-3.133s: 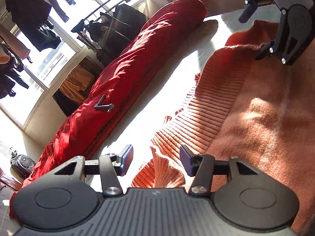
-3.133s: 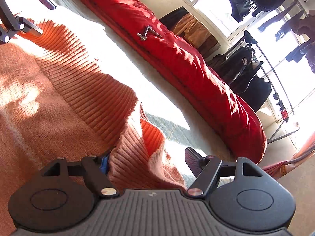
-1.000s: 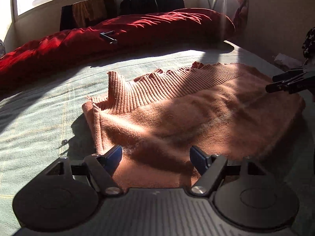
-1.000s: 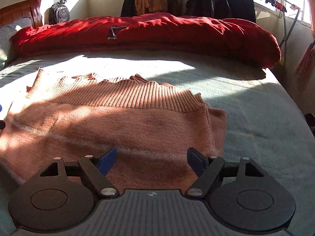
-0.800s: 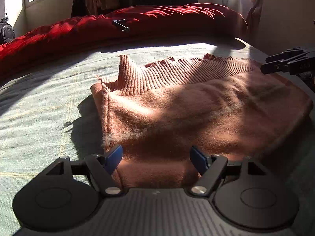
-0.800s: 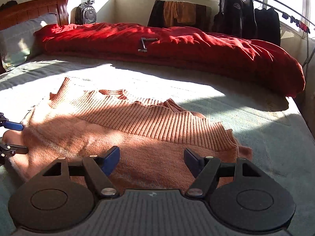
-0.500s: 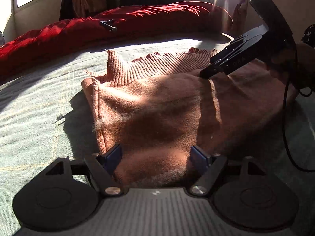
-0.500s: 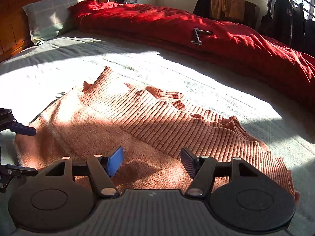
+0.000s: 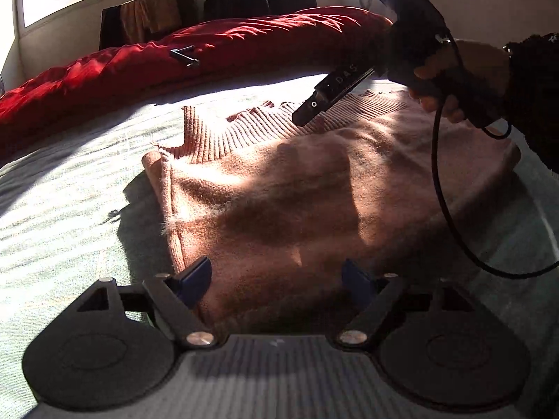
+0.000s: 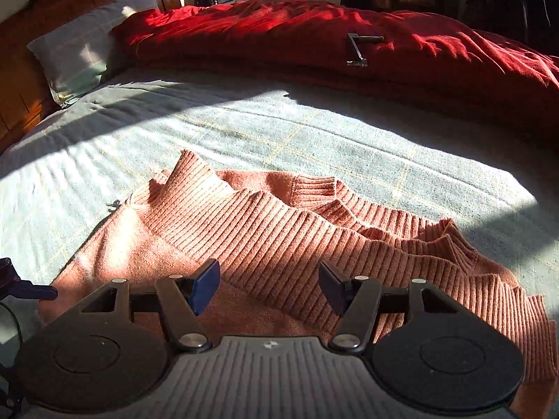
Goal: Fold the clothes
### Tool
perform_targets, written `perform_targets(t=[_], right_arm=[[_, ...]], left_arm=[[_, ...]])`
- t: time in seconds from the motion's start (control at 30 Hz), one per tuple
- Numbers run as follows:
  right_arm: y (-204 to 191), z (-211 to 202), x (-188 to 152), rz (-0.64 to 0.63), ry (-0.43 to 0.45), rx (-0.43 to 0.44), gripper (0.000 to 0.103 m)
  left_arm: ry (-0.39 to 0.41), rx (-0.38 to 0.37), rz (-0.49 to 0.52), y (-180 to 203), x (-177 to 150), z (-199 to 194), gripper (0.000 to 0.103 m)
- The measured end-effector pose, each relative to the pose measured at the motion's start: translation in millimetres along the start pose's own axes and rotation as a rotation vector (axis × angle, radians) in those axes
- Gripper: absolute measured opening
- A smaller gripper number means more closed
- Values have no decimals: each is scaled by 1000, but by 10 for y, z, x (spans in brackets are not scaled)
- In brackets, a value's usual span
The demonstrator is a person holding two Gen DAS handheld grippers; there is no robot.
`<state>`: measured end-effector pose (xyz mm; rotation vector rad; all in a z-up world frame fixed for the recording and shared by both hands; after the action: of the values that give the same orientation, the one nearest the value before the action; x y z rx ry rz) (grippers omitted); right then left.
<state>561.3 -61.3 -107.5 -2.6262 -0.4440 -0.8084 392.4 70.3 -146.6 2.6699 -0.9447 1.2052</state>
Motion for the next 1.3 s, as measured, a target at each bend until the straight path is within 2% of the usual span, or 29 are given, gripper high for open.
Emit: perform_targets(t=[0.1, 0.13, 0.17, 0.23, 0.3, 0.4, 0.5, 0.63, 0.73, 0.8, 0.87, 1.0, 1.13, 1.23, 1.3], right_arm=[[19, 370, 42, -53, -33, -67, 70], [49, 452, 70, -54, -39, -78, 81], [83, 500, 108, -37, -48, -78, 84], [52, 482, 189, -24, -42, -62, 83], [-119, 379, 280, -61, -13, -23, 82], [-454, 270, 377, -122, 7, 78, 82], [-833, 335, 383, -199, -19, 208, 82], [-1157, 635, 334, -247, -101, 318, 82], [-1165, 975, 332, -253, -146, 269, 83], [-1085, 1067, 359, -174, -161, 268, 84], [-981, 969, 398, -100, -148, 258, 84], [-608, 359, 324, -67, -55, 128, 84], [-12, -436, -99, 28, 12, -14, 92], [412, -812, -522, 196, 67, -65, 103], [694, -1036, -819, 318, 105, -93, 103]], left_arm=[[22, 12, -4, -7, -7, -50, 82], [38, 18, -4, -10, 7, -90, 82], [78, 24, 7, -2, 48, -188, 82], [142, -10, 32, 36, 111, -329, 85], [153, -18, 51, 52, 128, -362, 86], [108, -6, 59, 47, 77, -278, 86], [85, -8, 59, 58, 10, -263, 86], [87, -9, 48, 62, -69, -355, 86], [86, 2, 21, 31, -121, -416, 86], [96, 5, 10, 20, -152, -467, 86], [108, -8, -4, 15, -179, -499, 86], [113, -27, -15, 1, -182, -471, 87], [105, -40, -19, 32, -82, -395, 87], [92, -30, -27, 30, 2, -366, 87], [89, -17, -31, 21, 67, -362, 87]])
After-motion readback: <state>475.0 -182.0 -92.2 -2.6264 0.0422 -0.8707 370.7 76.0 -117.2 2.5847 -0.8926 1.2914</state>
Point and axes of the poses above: each gripper's, at about its wrist camera, not at the fingertips, and z roughly the way its jaws point, y to its right, x to its top, the point moved 10 cm from there along z, roughly the way its jaws point, and after that the axes turned 13 degrees about z, right-handed, at the moved point
